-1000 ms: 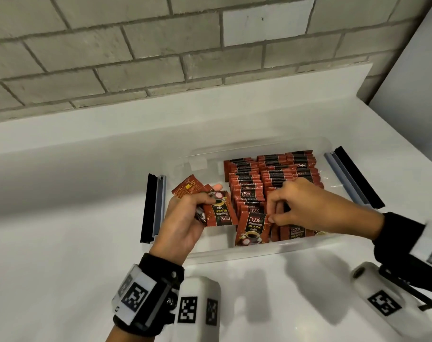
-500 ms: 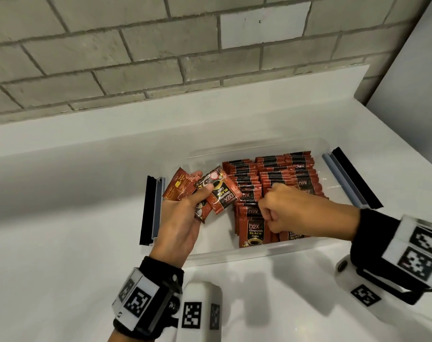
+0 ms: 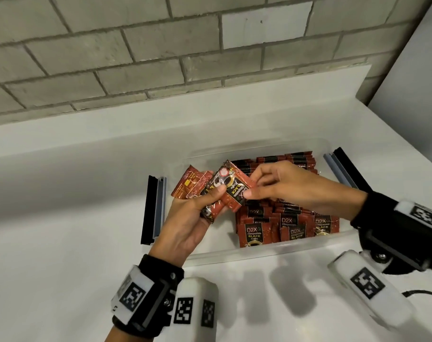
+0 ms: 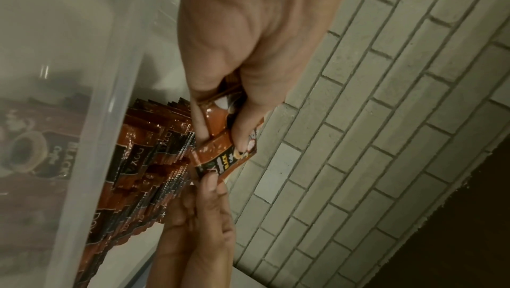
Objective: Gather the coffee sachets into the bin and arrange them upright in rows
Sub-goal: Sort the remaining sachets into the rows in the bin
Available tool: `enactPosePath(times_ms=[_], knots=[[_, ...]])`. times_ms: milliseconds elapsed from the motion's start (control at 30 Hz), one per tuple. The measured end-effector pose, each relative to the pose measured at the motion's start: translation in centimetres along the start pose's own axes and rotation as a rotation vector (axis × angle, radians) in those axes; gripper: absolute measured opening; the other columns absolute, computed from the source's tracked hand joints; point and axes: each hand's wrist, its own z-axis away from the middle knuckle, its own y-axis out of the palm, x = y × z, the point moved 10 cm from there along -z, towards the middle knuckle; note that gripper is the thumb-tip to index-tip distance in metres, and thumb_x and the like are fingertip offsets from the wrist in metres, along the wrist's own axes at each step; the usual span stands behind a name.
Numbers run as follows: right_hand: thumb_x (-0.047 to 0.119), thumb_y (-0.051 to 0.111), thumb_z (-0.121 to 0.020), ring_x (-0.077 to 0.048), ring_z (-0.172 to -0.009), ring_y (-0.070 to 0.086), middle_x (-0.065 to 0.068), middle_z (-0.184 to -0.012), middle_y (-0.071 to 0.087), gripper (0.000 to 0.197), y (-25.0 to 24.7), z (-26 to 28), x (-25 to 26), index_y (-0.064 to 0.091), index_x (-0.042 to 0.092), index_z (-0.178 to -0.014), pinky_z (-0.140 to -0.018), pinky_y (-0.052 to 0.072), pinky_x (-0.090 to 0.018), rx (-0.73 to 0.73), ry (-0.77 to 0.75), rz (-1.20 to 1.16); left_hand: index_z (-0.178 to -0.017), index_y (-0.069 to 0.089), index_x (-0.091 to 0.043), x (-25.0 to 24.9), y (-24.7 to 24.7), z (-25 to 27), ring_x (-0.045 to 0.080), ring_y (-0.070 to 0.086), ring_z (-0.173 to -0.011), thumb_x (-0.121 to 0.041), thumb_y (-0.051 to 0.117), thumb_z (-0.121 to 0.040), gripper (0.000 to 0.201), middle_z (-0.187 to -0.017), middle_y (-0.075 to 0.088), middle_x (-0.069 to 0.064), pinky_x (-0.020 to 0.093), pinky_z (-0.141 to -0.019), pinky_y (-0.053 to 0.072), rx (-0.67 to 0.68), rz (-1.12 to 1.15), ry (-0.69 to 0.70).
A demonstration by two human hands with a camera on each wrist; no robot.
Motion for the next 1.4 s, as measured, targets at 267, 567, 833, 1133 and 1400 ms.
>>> enactPosePath(times_ms=[267, 567, 833, 1133, 1400], knots=[[0.013, 0.056, -0.094, 0.004, -0.078, 0.061, 0.001, -0.104, 0.068, 0.023, -4.1, 0.2, 1.7, 0.063, 0.026, -0.111, -0.072, 0.039, -0.02, -0.209, -0.073, -0.234, -0.098, 0.061, 0.0, 0.3, 0.9, 0.5, 0.036, 0.069, -0.094, -0.004, 0.065, -0.081, 0.018, -0.109, 0.067, 0.027, 0.043, -0.072, 0.06, 0.04, 0.083, -0.045], [0.029, 0.066, -0.088, 0.017, -0.07, 0.054, 0.017, -0.086, 0.064, 0.026, 1.0, 0.6, 1.3, 0.052, 0.036, -0.108, -0.064, 0.038, -0.01, 0.2, -0.172, 0.505, -0.097, 0.06, -0.003, 0.0, -0.6, -0.2, 0.033, 0.068, -0.101, 0.006, 0.041, -0.093, 0.021, -0.112, 0.068, 0.021, 0.049, -0.09, 0.053, -0.061, 0.057, 0.005], [0.025, 0.073, -0.083, 0.007, -0.061, 0.052, 0.017, -0.067, 0.056, 0.01, 3.7, 0.4, -0.4, 0.064, 0.02, -0.084, -0.056, 0.04, -0.01, 0.179, -0.218, 0.564, -0.117, 0.06, 0.009, 0.1, -1.1, 0.0, 0.024, 0.069, -0.089, 0.004, 0.063, -0.083, 0.035, -0.108, 0.068, 0.021, 0.039, -0.088, 0.055, -0.091, -0.016, 0.017], [0.047, 0.068, -0.073, 0.001, -0.088, 0.065, 0.008, -0.097, 0.072, 0.038, -1.7, -0.1, 1.2, 0.065, 0.026, -0.105, -0.078, 0.041, -0.018, -0.066, -0.092, 0.002, -0.119, 0.061, -0.001, -0.1, -0.1, 0.3, 0.025, 0.07, -0.096, -0.007, 0.074, -0.068, 0.053, -0.109, 0.071, 0.014, 0.033, -0.085, 0.056, -0.031, -0.114, 0.027], [0.02, 0.071, -0.084, -0.003, -0.087, 0.067, 0.003, -0.088, 0.074, 0.013, -2.5, -0.3, 2.2, 0.07, 0.019, -0.097, -0.086, 0.042, -0.02, -0.152, -0.122, -0.07, -0.112, 0.063, -0.004, -0.3, 0.3, 0.6, 0.026, 0.07, -0.095, -0.019, 0.071, -0.076, 0.04, -0.107, 0.072, 0.016, 0.032, -0.075, 0.06, -0.009, -0.124, 0.039]])
